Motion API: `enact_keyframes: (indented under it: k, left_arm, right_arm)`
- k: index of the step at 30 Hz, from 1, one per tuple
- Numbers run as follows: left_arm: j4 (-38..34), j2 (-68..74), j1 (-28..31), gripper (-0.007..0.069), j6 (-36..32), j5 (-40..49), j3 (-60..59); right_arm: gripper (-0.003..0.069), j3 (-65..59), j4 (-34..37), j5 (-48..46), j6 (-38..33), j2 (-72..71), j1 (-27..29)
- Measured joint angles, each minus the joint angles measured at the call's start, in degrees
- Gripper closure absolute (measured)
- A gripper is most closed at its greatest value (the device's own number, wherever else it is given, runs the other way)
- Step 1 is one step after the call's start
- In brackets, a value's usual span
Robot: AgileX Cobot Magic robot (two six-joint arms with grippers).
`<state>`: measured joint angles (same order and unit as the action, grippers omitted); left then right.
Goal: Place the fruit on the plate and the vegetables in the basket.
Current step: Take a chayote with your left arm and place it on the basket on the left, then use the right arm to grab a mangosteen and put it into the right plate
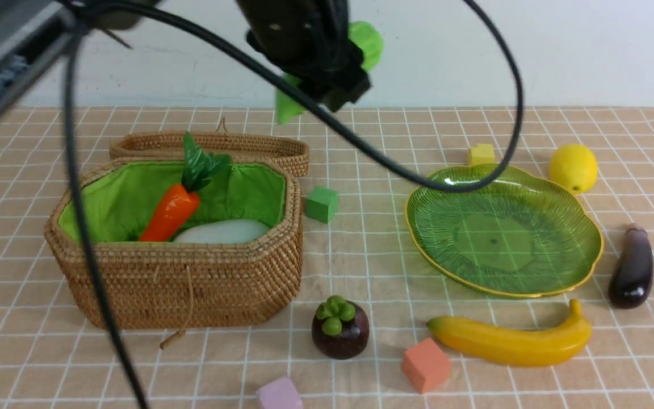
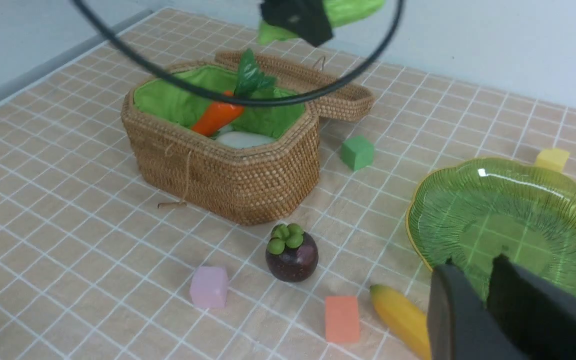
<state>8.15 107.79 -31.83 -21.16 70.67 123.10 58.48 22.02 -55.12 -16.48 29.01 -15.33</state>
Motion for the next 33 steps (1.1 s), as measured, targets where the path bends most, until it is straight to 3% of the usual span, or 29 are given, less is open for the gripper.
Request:
enact_keyframes:
  k: [7,10,15,17,20,24,27,28,29,33]
  left_arm:
    - [5.57,-10.37,9.72,0.0186,-24.00,-2.09,-22.49]
    - [5.57,-9.63,13.19,0.0186,-27.13,-9.09,-29.24]
    - [5.81,-8.26,15.36,0.0174,-27.46,-16.34,-34.41]
    - [6.10,-8.35,15.43,0.0071,-23.76,-18.29,-35.08]
    - [6.11,-9.04,15.47,-0.0012,-18.55,-18.86,-35.14]
    - [5.07,-12.60,15.47,-0.0032,-9.38,-18.92,-35.20]
    - [3.58,-17.10,15.41,0.0039,-1.00,-19.26,-35.20]
    - [2.22,-18.95,15.36,0.0108,3.69,-18.93,-35.20]
    - [2.22,-19.27,15.36,0.0108,4.53,-18.93,-35.20]
    - [-0.83,-26.82,15.36,0.0473,20.38,-14.08,-35.20]
  right_arm:
    - [0.0538,0.00,-0.06,0.22,-0.05,0.00,0.00]
    - [0.0538,0.00,-0.06,-0.27,-0.05,0.00,0.00]
    - [0.0538,0.00,0.28,-1.52,-0.05,0.00,0.00]
    - [0.0538,0.00,0.64,-1.55,-0.05,0.00,0.00]
    - [0.0538,0.00,0.64,-1.49,-0.05,0.25,0.00]
    - [0.0536,0.00,0.64,-1.49,-0.05,1.98,0.00]
    - [0.0536,0.00,0.64,-1.27,-0.05,4.47,0.00]
    - [0.0534,0.00,0.64,-1.05,-0.05,5.59,0.00]
    - [0.0534,0.00,0.64,-1.05,-0.05,5.59,0.00]
    - [0.0533,0.29,0.64,-0.83,-0.05,10.27,0.00]
